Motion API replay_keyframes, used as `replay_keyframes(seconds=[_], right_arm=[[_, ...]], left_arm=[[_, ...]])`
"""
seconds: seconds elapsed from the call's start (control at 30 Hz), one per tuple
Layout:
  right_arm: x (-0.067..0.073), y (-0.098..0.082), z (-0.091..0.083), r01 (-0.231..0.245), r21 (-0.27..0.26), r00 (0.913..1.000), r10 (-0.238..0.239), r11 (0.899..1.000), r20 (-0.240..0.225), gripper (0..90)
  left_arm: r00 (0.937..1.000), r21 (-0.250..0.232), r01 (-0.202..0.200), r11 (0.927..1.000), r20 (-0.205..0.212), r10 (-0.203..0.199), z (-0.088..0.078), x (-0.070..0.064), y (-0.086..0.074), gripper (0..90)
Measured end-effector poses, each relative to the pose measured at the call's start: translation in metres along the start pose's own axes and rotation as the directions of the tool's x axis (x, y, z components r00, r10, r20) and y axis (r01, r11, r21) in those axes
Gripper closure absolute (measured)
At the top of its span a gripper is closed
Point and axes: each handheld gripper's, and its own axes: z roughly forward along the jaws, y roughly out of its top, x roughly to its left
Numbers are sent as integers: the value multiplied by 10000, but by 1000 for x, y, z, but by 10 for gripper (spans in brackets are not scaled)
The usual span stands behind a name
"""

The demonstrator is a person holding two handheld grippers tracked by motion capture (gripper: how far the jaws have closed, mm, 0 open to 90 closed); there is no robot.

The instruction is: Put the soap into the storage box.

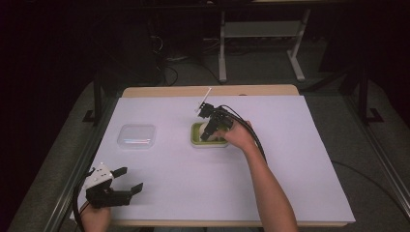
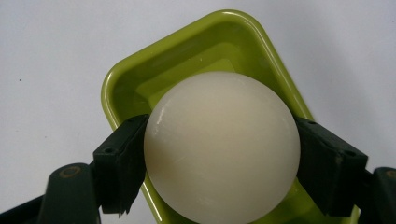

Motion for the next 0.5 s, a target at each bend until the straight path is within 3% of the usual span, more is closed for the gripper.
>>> replay_keyframes(seconds=[0.5], right_arm=[[0,0,-1,-20,8,10000,20,10000,-20,229]], left_arm=[[10000,11,-10,10000,-2,10,0,0,0,130]])
